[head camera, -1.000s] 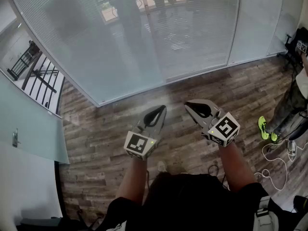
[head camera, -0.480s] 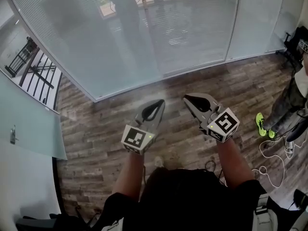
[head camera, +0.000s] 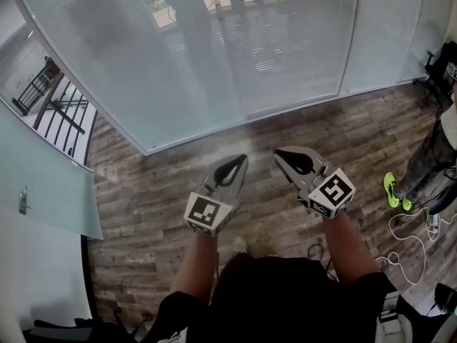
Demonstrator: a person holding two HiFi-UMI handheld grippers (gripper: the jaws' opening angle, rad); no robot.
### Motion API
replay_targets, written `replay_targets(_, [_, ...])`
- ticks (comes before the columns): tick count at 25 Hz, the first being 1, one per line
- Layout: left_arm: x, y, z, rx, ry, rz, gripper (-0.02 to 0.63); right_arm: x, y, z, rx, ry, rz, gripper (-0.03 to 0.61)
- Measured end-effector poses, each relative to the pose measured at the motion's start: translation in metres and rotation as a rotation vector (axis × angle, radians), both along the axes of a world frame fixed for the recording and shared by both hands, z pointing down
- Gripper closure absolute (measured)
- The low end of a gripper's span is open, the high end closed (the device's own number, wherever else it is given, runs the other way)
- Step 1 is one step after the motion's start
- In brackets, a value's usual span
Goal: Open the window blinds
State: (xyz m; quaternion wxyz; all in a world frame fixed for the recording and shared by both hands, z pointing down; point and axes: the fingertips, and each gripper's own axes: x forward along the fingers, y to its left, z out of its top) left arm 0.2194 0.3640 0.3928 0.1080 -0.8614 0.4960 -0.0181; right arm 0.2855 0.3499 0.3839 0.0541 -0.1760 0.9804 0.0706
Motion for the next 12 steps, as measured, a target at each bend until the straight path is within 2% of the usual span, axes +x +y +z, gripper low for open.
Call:
replay_targets(8, [-0.008,0.003,0.006,-0.026,0.006,-0.007,0.609,-0.010,0.003,0.003,-0.001,0.024,-0.011,0.574])
replay_targets(12, [-0.020,0.002,0.006,-0.014,0.018,-0.024,0.611,-0.016,-0.003,0.011,-0.002,0.046,-0.012,0.574])
